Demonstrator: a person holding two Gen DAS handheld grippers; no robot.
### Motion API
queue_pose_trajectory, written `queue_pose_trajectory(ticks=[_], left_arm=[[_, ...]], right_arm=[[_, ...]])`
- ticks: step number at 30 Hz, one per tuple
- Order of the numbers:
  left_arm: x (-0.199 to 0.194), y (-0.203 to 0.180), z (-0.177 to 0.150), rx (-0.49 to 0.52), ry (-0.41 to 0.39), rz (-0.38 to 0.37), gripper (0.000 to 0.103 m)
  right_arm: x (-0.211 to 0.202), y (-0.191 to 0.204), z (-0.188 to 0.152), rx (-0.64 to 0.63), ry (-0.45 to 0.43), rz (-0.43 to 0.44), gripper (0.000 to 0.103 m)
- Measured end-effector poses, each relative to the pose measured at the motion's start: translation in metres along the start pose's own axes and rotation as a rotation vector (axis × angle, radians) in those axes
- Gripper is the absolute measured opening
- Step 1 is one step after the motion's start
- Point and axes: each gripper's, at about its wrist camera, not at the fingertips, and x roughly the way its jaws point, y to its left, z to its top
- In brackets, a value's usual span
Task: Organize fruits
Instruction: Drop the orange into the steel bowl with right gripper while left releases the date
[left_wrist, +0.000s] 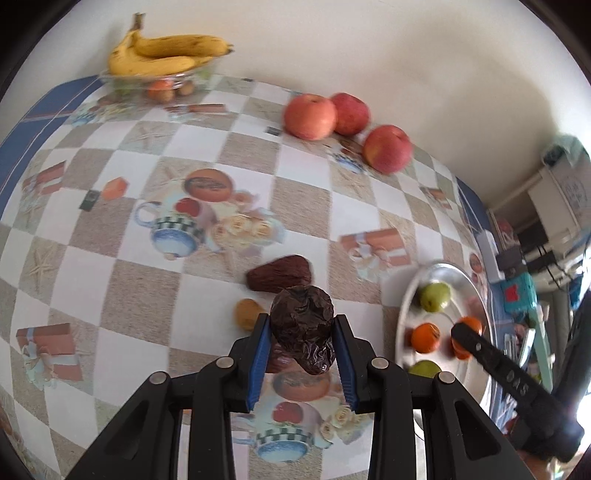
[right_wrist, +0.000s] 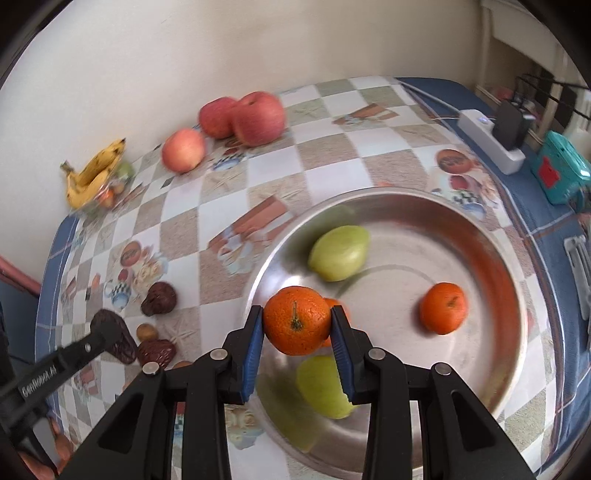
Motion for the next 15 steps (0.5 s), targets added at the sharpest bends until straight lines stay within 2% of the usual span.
queue_pose_trajectory(ticks=[4, 10, 15], left_arm=[[0.008, -0.036, -0.012, 0.095, 0.02, -0.053, 0.036], [0.022, -0.086, -0.03, 0.228, 0.038, -0.129, 0.036], [0.031, -0.098, -0.036, 0.263, 0.045, -0.152, 0.036]], right_arm=[[-0.002, -0.028, 0.001, 0.073, -0.015, -0.06, 0.037], [-0.008, -0.061, 0.001, 0.172, -0.034, -0.078, 0.037], [-0.007, -0.065, 0.001, 0.178, -0.026, -0.075, 0.037]])
